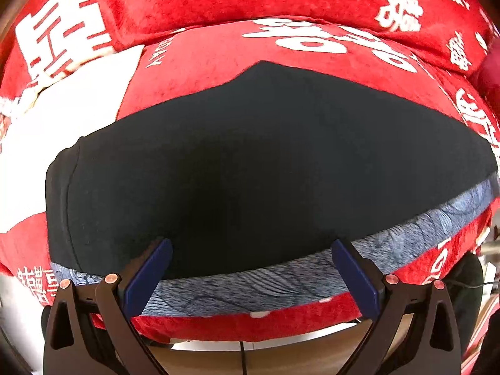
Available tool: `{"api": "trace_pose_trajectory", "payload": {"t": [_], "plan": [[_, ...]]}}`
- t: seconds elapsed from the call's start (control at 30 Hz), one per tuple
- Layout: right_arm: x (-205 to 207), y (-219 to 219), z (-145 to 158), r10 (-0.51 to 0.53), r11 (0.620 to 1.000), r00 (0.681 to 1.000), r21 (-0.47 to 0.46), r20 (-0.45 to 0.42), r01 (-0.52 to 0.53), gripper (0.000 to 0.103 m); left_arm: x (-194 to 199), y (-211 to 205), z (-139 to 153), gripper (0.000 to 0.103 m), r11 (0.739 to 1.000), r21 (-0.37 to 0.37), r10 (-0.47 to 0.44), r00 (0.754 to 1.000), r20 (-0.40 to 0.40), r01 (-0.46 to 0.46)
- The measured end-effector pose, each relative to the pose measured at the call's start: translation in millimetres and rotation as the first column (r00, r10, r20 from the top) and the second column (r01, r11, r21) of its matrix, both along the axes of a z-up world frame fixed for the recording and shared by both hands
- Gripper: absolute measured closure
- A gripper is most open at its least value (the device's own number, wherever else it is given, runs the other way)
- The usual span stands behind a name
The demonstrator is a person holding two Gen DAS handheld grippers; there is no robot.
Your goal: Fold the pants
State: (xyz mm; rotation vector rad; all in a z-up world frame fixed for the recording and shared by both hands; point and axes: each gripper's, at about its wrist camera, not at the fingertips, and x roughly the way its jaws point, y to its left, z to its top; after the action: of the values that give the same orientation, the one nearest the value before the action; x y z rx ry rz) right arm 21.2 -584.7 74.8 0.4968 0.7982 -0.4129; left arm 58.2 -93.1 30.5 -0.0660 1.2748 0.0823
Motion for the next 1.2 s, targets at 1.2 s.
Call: {"api": "trace_pose_trajectory", "payload": {"t": [1.2], "plan": [[60.3,345.0,-12.2,0.723,0.644,0.656,-0.131,-0.216,-0.753,0.004,6.7,167.5,1.6,0.001,0.908,-0.042,0.418,0.908,0.019,-0.417]]}}
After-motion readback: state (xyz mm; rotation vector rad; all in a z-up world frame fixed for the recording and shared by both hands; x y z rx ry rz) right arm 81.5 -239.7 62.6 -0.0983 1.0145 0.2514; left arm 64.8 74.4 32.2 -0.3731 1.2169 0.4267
